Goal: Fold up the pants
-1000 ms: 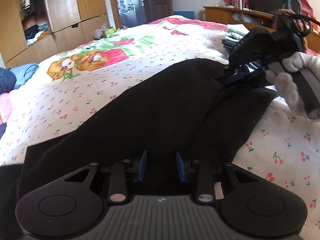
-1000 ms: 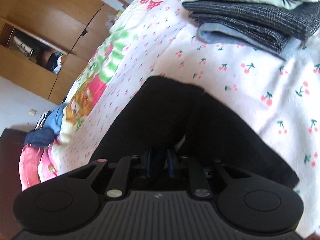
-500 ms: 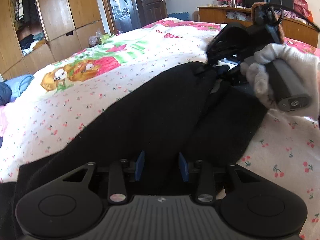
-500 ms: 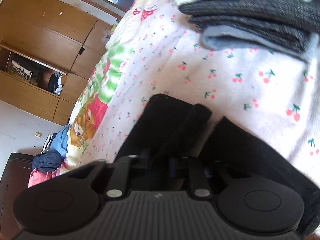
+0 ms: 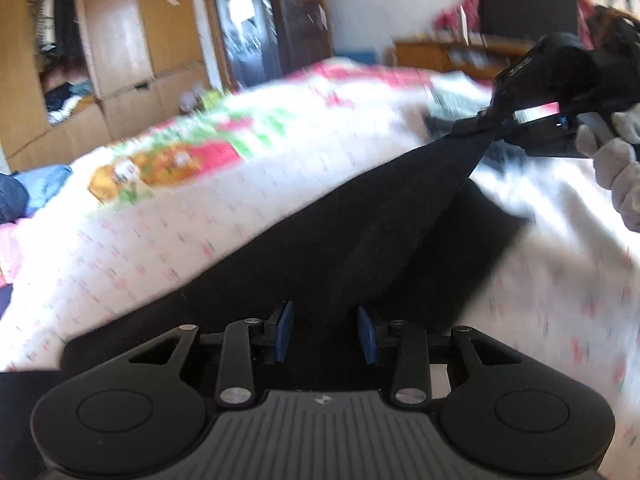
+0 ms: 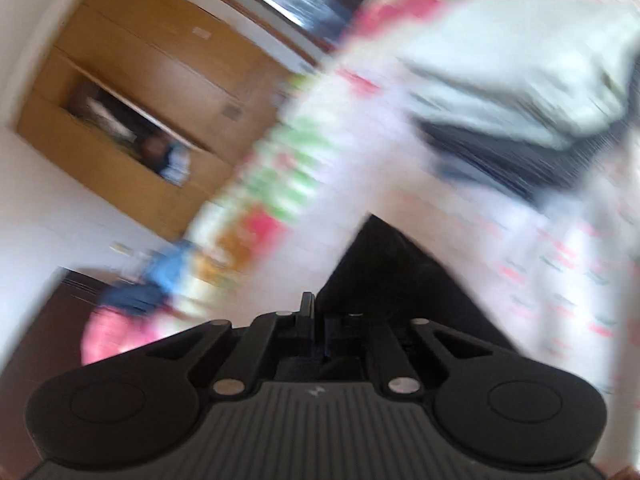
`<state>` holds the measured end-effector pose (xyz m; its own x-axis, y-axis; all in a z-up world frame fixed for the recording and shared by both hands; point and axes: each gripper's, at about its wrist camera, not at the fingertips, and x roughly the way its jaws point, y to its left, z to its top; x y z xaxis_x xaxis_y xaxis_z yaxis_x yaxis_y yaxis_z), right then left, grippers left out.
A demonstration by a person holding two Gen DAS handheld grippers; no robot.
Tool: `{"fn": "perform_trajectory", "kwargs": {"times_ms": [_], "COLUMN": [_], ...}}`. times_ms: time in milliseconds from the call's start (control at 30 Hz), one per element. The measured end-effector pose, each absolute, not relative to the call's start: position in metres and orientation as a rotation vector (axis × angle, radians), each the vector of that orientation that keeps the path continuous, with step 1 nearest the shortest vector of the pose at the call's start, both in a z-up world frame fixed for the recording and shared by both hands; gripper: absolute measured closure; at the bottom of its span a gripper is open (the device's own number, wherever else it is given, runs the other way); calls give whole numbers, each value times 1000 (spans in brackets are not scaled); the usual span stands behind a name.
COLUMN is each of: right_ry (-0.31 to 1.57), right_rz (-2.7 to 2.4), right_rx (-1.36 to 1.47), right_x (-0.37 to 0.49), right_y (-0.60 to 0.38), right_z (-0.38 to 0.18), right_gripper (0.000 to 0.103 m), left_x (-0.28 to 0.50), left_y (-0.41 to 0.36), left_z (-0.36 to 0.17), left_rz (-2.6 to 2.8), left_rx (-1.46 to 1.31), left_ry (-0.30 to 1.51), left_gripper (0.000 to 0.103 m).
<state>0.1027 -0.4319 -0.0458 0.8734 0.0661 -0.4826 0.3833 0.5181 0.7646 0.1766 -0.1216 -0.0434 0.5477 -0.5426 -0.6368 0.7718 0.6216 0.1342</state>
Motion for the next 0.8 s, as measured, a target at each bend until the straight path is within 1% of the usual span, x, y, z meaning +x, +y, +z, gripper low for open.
{"fn": "perform_trajectory", "kwargs": {"times_ms": [67,100,200,300,433,500,567,633,667,767,800], "right_ry": [546,559,536,521,377,360,438,576,596,559,549], "right_rz": [-200,-193,-201,-187,-66,-60,-111,-193,-210,-215,-223], "right_rx": [1095,1118,1140,1153,1118,1117,1077,1174,1225,1227,1211], "right_x": [103,104,110,117,93,74,70,72,69,51,45], "right_y": [-438,-441,-451,-456,-447,-442,-442,-450,-453,-453,-452], "right_z": [-71,-77,-78,-63,-24,-27,-49,-86,-99,-98,-94], "right_gripper": [96,91,87,97,97,97,92,90,90,78,65], "left_x": [169,165,166,173,172,167,166,162,161,154,154], "left_y": [-126,-126,-126,-126,-118,-113,-112,-115,-116,-113,-112], "left_z": [-56,-58,-53,-45,-27,-26,-34,-45,-48,-47,-46], "left_rz": [-816,-811,-812,-785,-782,-785,-794,-785,-784,-789,-794], "left_rx": [482,503,502,486,431,429,436,483,497,509,504], "left_ry": [617,604,608,604,563,555,588,622,633,624,625], "left_gripper": [53,53,53,53,53,53,53,53,53,53,53]}}
